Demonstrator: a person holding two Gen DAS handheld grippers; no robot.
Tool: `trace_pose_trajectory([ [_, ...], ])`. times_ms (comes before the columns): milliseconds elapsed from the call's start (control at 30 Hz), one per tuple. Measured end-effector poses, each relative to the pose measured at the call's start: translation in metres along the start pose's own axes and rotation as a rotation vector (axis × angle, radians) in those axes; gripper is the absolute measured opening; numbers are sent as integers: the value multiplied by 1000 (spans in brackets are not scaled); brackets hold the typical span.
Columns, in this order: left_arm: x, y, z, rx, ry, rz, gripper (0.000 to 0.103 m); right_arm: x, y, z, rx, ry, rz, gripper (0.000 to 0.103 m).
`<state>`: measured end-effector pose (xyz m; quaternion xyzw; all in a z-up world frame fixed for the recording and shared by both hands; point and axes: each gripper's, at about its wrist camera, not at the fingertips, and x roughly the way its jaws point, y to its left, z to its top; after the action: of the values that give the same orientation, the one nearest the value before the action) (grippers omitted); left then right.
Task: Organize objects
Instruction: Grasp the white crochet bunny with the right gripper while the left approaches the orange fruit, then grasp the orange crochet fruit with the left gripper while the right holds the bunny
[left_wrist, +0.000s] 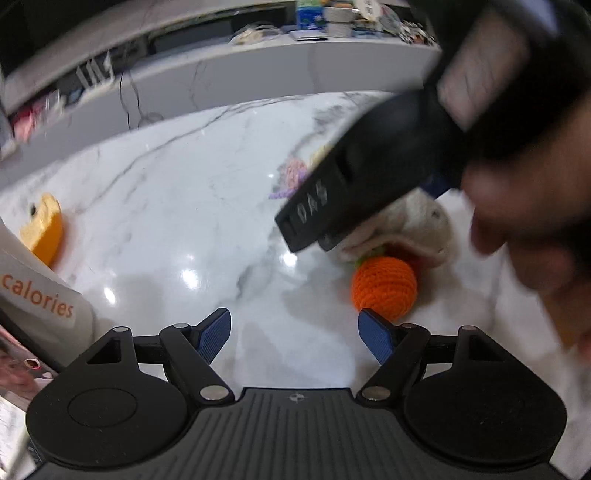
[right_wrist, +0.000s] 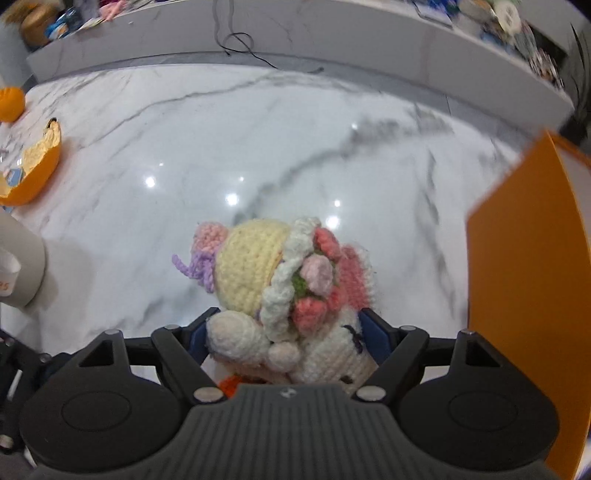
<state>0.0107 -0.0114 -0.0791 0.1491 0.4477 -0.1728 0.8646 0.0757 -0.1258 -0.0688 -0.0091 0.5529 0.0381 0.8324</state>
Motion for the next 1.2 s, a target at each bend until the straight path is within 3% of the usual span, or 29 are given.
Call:
trace_pose_trajectory([
  [67,0,-8,-7,41,-11,21,89,-5,-8,-7,47,17,22,81],
  [333,-13,-12,-14,110,28,-25,87,-16,-27,-25,148,40,91,80],
  [533,-39,-24,-25,308,-6,-59,89,-16,-32,-24,230,51,162,80],
  [633,-39,-25,-25,293,-31,-109,92,-14,-33,-24,291,77,219,80],
  [767,-23,-27,-25,285,-18,-132,91,-13,-25,-23,282,86,236,80],
  [867,-8,-25,-22,266,-7,-147,84,-14,-21,-24,252,82,234,81],
  [967,-1,-22,-22,230,14,-218,51,-15,-21,-24,223,74,231,81],
  [1200,3,-16,-18,201,55,-205,48,-19,-17,-22,119,27,203,81],
])
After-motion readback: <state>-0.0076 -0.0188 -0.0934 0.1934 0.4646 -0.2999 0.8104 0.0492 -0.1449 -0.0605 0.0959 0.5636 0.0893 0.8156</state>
